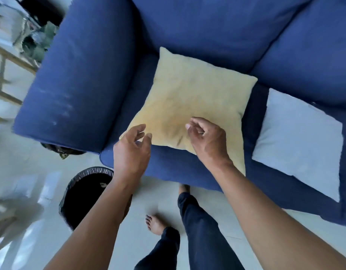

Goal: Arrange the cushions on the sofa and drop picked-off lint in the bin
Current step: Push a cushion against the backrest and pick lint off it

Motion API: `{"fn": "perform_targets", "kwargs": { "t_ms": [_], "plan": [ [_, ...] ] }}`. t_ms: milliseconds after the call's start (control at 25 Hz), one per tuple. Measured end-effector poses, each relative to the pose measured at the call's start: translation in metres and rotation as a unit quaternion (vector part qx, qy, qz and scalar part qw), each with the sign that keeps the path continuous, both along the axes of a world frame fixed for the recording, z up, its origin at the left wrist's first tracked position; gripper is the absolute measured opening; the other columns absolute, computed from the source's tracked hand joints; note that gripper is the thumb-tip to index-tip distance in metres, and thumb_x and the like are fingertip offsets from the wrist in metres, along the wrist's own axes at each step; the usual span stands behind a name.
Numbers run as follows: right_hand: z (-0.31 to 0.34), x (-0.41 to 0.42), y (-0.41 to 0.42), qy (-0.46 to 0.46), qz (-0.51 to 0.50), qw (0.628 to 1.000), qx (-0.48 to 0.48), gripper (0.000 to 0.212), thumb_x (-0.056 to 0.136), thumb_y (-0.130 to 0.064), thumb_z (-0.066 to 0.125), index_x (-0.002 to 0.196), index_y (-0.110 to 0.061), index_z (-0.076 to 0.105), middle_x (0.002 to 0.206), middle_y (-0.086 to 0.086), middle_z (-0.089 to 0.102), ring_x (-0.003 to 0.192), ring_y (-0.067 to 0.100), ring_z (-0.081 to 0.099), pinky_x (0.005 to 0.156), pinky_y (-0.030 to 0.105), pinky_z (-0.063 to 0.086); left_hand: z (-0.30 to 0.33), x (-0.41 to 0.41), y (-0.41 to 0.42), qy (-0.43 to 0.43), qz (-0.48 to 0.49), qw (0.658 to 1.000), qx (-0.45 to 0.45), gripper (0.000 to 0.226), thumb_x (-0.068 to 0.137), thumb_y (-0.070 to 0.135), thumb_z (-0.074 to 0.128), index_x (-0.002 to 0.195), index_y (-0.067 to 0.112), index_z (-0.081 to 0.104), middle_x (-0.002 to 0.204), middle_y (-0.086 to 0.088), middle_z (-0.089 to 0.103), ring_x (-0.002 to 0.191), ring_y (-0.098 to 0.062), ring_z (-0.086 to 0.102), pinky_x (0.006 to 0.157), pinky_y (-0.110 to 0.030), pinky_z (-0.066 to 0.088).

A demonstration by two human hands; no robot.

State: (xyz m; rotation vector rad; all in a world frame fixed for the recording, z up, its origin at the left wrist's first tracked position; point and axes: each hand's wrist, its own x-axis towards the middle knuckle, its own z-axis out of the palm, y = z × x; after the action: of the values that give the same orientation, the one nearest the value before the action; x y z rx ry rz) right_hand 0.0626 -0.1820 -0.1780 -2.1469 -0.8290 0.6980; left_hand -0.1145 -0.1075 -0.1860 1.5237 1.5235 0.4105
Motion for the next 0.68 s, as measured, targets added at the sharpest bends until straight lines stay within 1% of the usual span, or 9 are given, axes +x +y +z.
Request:
{"fn": "perform_targets", "kwargs": {
  "t_ms": [40,120,240,320,360,440,520,600,680],
  "plan": [
    [-0.004,0.019,-0.009,0.004,-0.034,0.999,-0.005,0.027,0.094,-0.025,0.065,0.118,-0.014,0.071,0.112,-0.004,0.075,0.104,0.006,0.069,0.090,0.017,0.053,0.002,0.022,0.003,-0.004,-0.025,1.000,0.001,0.032,0.098,0.031,0.062,0.129,0.026,0.066,0.116,0.009,0.072,0.100,-0.005,0.067,0.080,-0.014,0.045],
    [-0.013,0.055,-0.024,0.009,-0.091,0.996,-0.024,0.029,0.095,-0.027,0.064,0.120,-0.015,0.070,0.115,-0.005,0.074,0.107,0.007,0.068,0.090,0.015,0.051,0.000,0.062,0.012,-0.005,-0.066,0.998,0.005,0.033,0.098,0.030,0.061,0.131,0.025,0.064,0.115,0.012,0.069,0.107,-0.007,0.066,0.083,-0.016,0.046],
    [-0.032,0.104,-0.031,0.000,-0.138,0.989,-0.054,0.036,0.095,-0.029,0.064,0.127,-0.013,0.067,0.117,0.003,0.074,0.105,0.016,0.068,0.087,0.017,0.046,-0.013,0.108,0.034,0.020,-0.106,0.994,0.021,0.035,0.098,0.028,0.060,0.133,0.023,0.061,0.123,0.013,0.067,0.113,-0.008,0.063,0.090,-0.020,0.045],
    [-0.044,0.134,-0.028,0.019,-0.152,0.984,-0.095,0.039,0.094,-0.032,0.064,0.127,-0.013,0.065,0.114,0.009,0.073,0.104,0.025,0.067,0.085,0.025,0.047,-0.029,0.132,0.055,0.087,-0.137,0.986,0.042,0.041,0.097,0.032,0.061,0.137,0.020,0.057,0.132,0.009,0.063,0.121,-0.014,0.059,0.093,-0.023,0.042],
    [-0.051,0.148,-0.024,0.051,-0.159,0.980,-0.111,0.039,0.092,-0.038,0.063,0.124,-0.016,0.065,0.111,0.007,0.072,0.104,0.026,0.066,0.086,0.028,0.048,-0.039,0.143,0.067,0.114,-0.146,0.982,0.038,0.048,0.096,0.036,0.062,0.140,0.019,0.053,0.138,0.006,0.059,0.126,-0.017,0.055,0.096,-0.026,0.042],
    [-0.070,0.168,-0.013,0.118,-0.171,0.968,-0.144,0.038,0.088,-0.052,0.062,0.111,-0.022,0.065,0.103,-0.004,0.071,0.102,0.022,0.067,0.086,0.033,0.052,-0.054,0.161,0.088,0.148,-0.129,0.980,-0.028,0.067,0.094,0.049,0.061,0.150,0.019,0.040,0.149,0.003,0.050,0.135,-0.021,0.048,0.105,-0.033,0.041],
    [-0.087,0.184,0.006,0.174,-0.209,0.952,-0.143,0.045,0.081,-0.062,0.063,0.104,-0.024,0.065,0.100,-0.008,0.070,0.097,0.018,0.068,0.089,0.038,0.055,-0.073,0.176,0.115,0.174,-0.087,0.975,-0.108,0.087,0.086,0.066,0.061,0.154,0.021,0.033,0.153,0.001,0.046,0.138,-0.025,0.045,0.108,-0.039,0.041],
    [-0.096,0.198,0.024,0.228,-0.252,0.933,-0.118,0.056,0.075,-0.070,0.065,0.108,-0.025,0.066,0.103,-0.009,0.071,0.096,0.016,0.068,0.089,0.037,0.055,-0.082,0.181,0.138,0.174,-0.050,0.970,-0.162,0.109,0.068,0.083,0.064,0.153,0.023,0.032,0.151,0.002,0.046,0.136,-0.025,0.047,0.109,-0.043,0.042],
    [-0.099,0.205,0.040,0.273,-0.274,0.916,-0.107,0.068,0.072,-0.074,0.067,0.119,-0.025,0.064,0.110,-0.010,0.069,0.101,0.014,0.066,0.089,0.033,0.052,-0.084,0.184,0.155,0.129,-0.007,0.971,-0.203,0.122,0.051,0.089,0.071,0.149,0.024,0.038,0.142,0.007,0.053,0.126,-0.021,0.054,0.106,-0.044,0.046]
  ]
}}
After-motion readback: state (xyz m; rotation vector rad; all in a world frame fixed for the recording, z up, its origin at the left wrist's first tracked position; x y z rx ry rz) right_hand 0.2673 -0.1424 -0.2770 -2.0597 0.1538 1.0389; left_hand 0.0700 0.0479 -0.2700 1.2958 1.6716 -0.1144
